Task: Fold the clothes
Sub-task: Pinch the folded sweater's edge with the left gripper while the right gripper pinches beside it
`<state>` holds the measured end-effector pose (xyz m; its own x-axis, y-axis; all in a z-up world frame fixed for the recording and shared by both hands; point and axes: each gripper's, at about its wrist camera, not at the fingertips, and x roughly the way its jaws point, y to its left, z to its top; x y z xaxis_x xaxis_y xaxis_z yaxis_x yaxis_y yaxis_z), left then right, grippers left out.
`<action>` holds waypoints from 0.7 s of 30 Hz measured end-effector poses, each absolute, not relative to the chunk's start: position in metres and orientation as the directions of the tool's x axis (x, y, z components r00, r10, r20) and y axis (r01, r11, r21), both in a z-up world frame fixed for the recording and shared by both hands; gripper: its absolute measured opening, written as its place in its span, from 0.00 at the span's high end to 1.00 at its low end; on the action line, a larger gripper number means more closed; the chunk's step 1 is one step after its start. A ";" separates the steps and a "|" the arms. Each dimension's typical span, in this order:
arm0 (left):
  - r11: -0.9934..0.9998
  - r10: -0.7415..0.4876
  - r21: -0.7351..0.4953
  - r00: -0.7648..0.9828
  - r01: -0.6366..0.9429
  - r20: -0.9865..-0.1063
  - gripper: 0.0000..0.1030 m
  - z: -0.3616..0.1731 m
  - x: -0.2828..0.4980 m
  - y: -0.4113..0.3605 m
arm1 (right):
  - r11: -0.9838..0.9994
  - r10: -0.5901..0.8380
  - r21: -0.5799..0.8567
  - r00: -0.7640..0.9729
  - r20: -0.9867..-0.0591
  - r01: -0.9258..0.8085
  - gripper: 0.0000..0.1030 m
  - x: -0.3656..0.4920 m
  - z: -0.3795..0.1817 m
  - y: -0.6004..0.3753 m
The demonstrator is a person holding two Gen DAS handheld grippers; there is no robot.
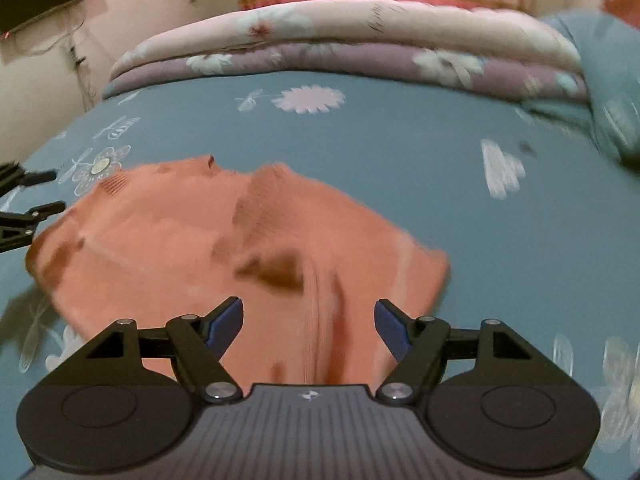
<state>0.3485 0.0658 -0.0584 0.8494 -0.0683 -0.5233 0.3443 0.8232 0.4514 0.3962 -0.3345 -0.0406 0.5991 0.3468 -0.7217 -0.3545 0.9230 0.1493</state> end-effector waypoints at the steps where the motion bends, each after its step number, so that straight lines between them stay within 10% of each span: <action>1: 0.849 -0.077 0.404 0.836 0.340 -0.543 0.50 -0.058 0.341 0.073 | 0.928 0.351 0.177 0.607 -0.712 -0.328 0.26 0.385 -0.047 -0.343; 12: 0.976 -0.204 -0.064 0.758 0.210 -0.620 0.52 -0.080 0.309 0.127 | 0.891 0.454 0.321 0.614 -0.646 -0.321 0.39 0.348 -0.090 -0.360; 21: 0.955 -0.295 -0.216 0.733 0.204 -0.613 0.54 -0.089 0.320 0.150 | 0.865 0.500 0.341 0.566 -0.656 -0.369 0.44 0.360 -0.098 -0.359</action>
<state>0.3198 0.1501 -0.0893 0.7331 -0.2952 -0.6127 0.2040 0.9549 -0.2160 0.3603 -0.3594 -0.0976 0.5657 0.5003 -0.6556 -0.3688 0.8645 0.3415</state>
